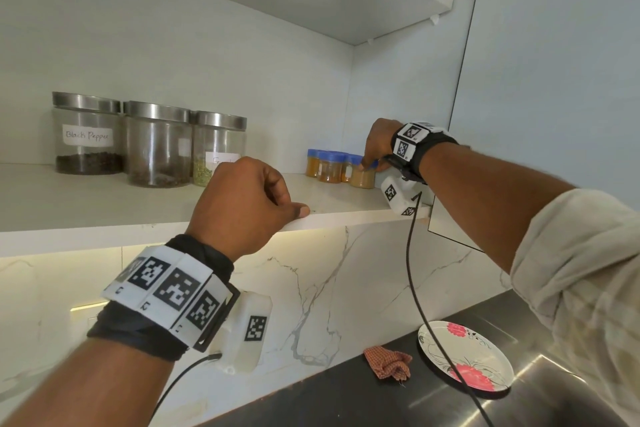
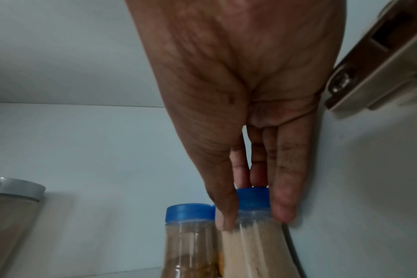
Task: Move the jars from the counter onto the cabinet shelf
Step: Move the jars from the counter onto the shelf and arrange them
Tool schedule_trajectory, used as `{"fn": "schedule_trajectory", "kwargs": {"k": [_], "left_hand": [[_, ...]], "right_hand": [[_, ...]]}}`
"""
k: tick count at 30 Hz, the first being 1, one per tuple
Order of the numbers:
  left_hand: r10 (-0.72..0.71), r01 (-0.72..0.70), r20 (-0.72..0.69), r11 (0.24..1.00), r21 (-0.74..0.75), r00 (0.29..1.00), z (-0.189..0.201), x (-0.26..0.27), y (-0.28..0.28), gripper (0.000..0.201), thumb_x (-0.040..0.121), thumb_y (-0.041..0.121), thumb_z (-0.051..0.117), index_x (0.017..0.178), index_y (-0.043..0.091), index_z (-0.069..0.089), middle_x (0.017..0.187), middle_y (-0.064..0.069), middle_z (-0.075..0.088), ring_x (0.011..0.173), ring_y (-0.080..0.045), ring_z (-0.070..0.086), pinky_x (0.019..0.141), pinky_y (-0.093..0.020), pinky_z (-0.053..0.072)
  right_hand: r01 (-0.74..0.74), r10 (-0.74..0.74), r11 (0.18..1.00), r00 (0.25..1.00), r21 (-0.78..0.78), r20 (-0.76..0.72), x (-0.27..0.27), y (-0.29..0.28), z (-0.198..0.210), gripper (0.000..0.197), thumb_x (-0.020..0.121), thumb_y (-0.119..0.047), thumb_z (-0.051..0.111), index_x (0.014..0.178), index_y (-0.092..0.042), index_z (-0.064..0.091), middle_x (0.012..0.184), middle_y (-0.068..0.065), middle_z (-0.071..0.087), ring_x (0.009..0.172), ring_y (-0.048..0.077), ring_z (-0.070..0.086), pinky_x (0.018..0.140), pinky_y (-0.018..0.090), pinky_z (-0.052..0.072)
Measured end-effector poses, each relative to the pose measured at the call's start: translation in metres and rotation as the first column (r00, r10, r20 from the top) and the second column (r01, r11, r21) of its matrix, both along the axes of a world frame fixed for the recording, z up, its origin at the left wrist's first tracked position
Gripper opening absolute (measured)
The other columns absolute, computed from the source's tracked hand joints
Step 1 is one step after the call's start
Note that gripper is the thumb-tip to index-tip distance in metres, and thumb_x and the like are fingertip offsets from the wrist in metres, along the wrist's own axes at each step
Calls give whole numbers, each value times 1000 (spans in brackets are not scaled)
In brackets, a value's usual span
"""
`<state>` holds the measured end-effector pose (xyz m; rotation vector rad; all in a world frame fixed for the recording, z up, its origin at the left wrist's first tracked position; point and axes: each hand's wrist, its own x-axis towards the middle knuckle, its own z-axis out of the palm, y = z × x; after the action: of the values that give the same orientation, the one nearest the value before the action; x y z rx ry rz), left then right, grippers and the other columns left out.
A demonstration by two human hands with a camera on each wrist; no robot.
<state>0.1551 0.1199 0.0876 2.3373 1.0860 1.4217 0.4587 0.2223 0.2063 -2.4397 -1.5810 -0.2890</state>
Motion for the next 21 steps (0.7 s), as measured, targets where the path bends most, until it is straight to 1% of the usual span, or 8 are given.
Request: {"fn": "schedule_trajectory", "kwargs": {"k": [4,6,8,11,13,15,18,21], "left_hand": [[3,-3,1,1000,-18,1000,1,0,-2,28,76,37,88,59,21,72,61,8,71,62,-4,67,62,-14,46],[7,-7,-2,999,-32,1000,2,0,-2,28,76,37,88,59,21,72,61,8,71,61,-4,66,60,-13,44],[9,-10,-9,999,-46,1000,2,1,-3,27,75,36,89,60,21,73,61,8,71,62,-3,66,61,-13,44],[16,-15,8,997,-72,1000,4,2,-4,26,75,36,89,62,20,73,64,7,72,64,-4,67,64,-16,47],[24,-24,6,997,-76,1000,5,2,-4,26,75,37,89,64,19,74,66,7,73,66,-5,68,65,-17,49],[39,-38,4,997,-72,999,4,2,-5,26,75,37,89,65,18,74,66,6,73,65,-6,68,63,-17,49],[74,-74,-6,996,-44,997,-1,2,-7,28,76,39,88,67,17,74,67,5,73,64,-8,67,61,-18,50],[126,-128,-50,991,-28,991,0,5,-12,28,79,41,86,69,17,73,69,4,72,65,-8,67,61,-19,49]], "right_hand": [[-75,71,994,996,74,56,-5,-15,-2,46,77,-46,93,78,-8,66,83,8,76,84,28,75,85,40,64],[-129,116,978,990,165,85,-7,-27,-4,46,81,-48,88,79,-7,68,83,9,75,86,29,74,82,41,64],[-191,181,940,982,284,61,-12,-39,-7,47,86,-48,84,79,-5,69,87,11,76,87,30,75,84,44,65],[-288,336,851,941,439,-33,-27,-63,-17,53,92,-46,79,66,-5,59,75,14,70,74,25,69,84,43,61],[-315,436,782,893,538,-110,-39,-83,-31,53,92,-43,80,74,6,67,75,18,74,67,18,65,76,35,60],[-330,502,734,852,594,-146,-51,-103,-47,46,90,-42,82,83,2,75,77,12,77,66,14,66,69,29,55],[-368,574,676,806,638,-144,-66,-125,-70,39,88,-40,85,81,-3,76,73,6,74,70,10,72,65,18,50],[-411,634,646,758,643,-154,-78,-150,-92,39,87,-36,87,78,0,73,70,11,70,62,-15,63,62,1,41]]}}
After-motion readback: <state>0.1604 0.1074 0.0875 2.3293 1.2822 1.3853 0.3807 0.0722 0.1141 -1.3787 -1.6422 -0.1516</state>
